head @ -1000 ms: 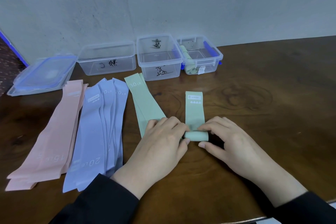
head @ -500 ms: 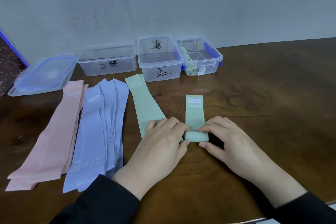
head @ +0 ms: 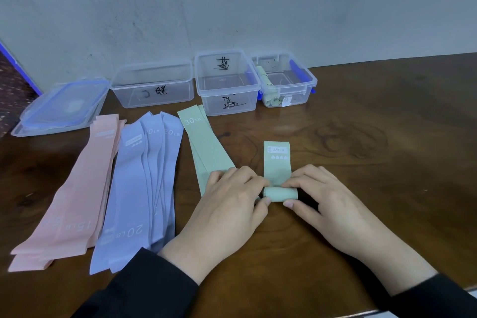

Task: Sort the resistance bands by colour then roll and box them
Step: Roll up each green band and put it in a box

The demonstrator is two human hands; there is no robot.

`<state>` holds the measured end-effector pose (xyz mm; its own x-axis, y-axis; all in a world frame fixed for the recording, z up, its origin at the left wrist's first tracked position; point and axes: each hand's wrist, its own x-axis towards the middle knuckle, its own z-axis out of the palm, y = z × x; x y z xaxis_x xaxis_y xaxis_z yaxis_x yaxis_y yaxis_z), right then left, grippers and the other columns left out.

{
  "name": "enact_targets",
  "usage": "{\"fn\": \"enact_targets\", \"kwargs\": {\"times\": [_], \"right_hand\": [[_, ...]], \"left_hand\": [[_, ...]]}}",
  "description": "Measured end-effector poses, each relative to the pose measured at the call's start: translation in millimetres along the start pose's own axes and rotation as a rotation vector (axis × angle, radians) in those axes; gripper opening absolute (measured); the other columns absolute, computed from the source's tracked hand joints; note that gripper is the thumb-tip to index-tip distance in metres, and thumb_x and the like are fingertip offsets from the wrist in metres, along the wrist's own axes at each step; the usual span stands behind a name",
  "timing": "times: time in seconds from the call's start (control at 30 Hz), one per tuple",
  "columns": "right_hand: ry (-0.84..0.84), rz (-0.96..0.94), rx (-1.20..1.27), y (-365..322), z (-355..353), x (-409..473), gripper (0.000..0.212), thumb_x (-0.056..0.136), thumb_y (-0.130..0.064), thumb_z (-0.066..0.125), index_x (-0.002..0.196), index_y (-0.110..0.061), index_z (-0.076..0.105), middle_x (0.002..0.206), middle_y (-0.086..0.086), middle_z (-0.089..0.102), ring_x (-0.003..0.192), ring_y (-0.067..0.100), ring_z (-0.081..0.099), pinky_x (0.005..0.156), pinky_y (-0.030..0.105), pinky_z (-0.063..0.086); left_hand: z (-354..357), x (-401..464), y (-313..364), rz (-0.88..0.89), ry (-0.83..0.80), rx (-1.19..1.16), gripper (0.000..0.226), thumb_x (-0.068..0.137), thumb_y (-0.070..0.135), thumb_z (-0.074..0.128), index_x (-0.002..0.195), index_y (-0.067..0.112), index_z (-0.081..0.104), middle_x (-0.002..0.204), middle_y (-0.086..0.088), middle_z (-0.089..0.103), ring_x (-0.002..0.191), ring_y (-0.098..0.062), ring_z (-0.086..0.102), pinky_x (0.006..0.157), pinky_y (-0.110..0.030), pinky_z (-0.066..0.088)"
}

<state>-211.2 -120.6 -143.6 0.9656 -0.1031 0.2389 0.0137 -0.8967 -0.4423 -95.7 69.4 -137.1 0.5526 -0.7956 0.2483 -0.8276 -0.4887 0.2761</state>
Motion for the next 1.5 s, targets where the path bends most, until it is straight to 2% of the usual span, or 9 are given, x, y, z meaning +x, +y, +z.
{"fn": "enact_targets", "kwargs": {"times": [0.2,0.33,0.47,0.67,0.8,1.0,1.13,1.33,1.5], "right_hand": [[0.002,-0.006,0.013,-0.1,1.9,-0.2,0.036,0.100,-0.050,0.047,0.123,-0.030,0.067,0.114,-0.025,0.052,0.108,0.009,0.052,0.092,0.027,0.047],[0.005,0.007,0.019,0.3,1.6,-0.1,0.043,0.096,-0.052,0.052,0.134,-0.031,0.060,0.118,-0.027,0.052,0.111,0.007,0.051,0.094,0.025,0.047],[0.004,0.001,0.009,0.4,1.2,0.3,0.030,0.093,-0.047,0.060,0.121,-0.035,0.062,0.114,-0.026,0.053,0.108,0.006,0.051,0.091,0.025,0.047],[0.006,-0.003,0.012,0.3,1.8,-0.6,0.035,0.097,-0.049,0.053,0.124,-0.030,0.066,0.115,-0.024,0.054,0.108,0.009,0.052,0.092,0.025,0.046],[-0.004,0.004,0.007,-0.7,0.2,-0.7,0.039,0.092,-0.052,0.059,0.126,-0.033,0.063,0.116,-0.026,0.053,0.110,0.006,0.051,0.093,0.022,0.046],[0.007,0.008,0.015,0.5,1.0,-0.9,0.029,0.094,-0.047,0.059,0.119,-0.033,0.064,0.114,-0.026,0.053,0.109,0.006,0.051,0.091,0.022,0.045],[0.002,0.003,0.025,0.8,1.5,-1.0,0.031,0.096,-0.047,0.057,0.122,-0.032,0.066,0.114,-0.024,0.054,0.109,0.009,0.052,0.092,0.024,0.046],[0.011,0.003,0.038,1.3,0.5,-1.2,0.035,0.091,-0.048,0.063,0.124,-0.035,0.063,0.115,-0.027,0.054,0.111,0.007,0.053,0.093,0.026,0.047],[0.011,-0.009,0.048,0.8,1.3,-1.0,0.038,0.096,-0.050,0.055,0.128,-0.032,0.066,0.116,-0.026,0.053,0.111,0.009,0.053,0.093,0.028,0.048]], "left_hand": [[-2.8,-0.5,-0.6,0.006,-0.017,-0.008,0.029,0.098,0.050,0.048,0.125,0.037,0.053,0.119,0.020,0.052,0.112,-0.004,0.046,0.103,-0.027,0.030],[-2.4,-0.5,-0.8,0.002,-0.007,-0.010,0.029,0.101,0.046,0.046,0.126,0.036,0.055,0.120,0.018,0.053,0.112,-0.004,0.046,0.103,-0.026,0.029],[-2.0,-0.1,-0.2,-0.008,-0.008,-0.014,0.032,0.102,0.047,0.044,0.129,0.035,0.055,0.122,0.018,0.053,0.113,-0.005,0.046,0.103,-0.027,0.028],[-2.4,0.1,-0.7,-0.009,-0.007,-0.015,0.027,0.098,0.047,0.051,0.123,0.037,0.053,0.117,0.019,0.052,0.109,-0.004,0.047,0.102,-0.028,0.032],[-2.2,0.0,-0.2,-0.013,0.003,-0.012,0.028,0.101,0.044,0.047,0.127,0.036,0.055,0.119,0.018,0.054,0.112,-0.005,0.048,0.102,-0.028,0.030],[-2.0,-0.1,-0.1,-0.007,-0.009,-0.008,0.036,0.101,0.049,0.044,0.133,0.036,0.054,0.121,0.018,0.053,0.113,-0.004,0.046,0.102,-0.028,0.031],[-1.7,0.4,-1.2,0.000,-0.021,-0.006,0.036,0.099,0.050,0.049,0.133,0.038,0.053,0.122,0.019,0.051,0.114,-0.004,0.045,0.103,-0.027,0.029],[-0.6,0.1,-1.6,-0.006,-0.005,-0.010,0.034,0.100,0.046,0.047,0.130,0.034,0.057,0.117,0.019,0.052,0.109,-0.003,0.046,0.101,-0.026,0.029],[-1.4,0.0,-1.8,-0.008,-0.010,-0.020,0.035,0.098,0.049,0.051,0.131,0.037,0.053,0.119,0.019,0.052,0.111,-0.003,0.046,0.101,-0.025,0.027]]}}
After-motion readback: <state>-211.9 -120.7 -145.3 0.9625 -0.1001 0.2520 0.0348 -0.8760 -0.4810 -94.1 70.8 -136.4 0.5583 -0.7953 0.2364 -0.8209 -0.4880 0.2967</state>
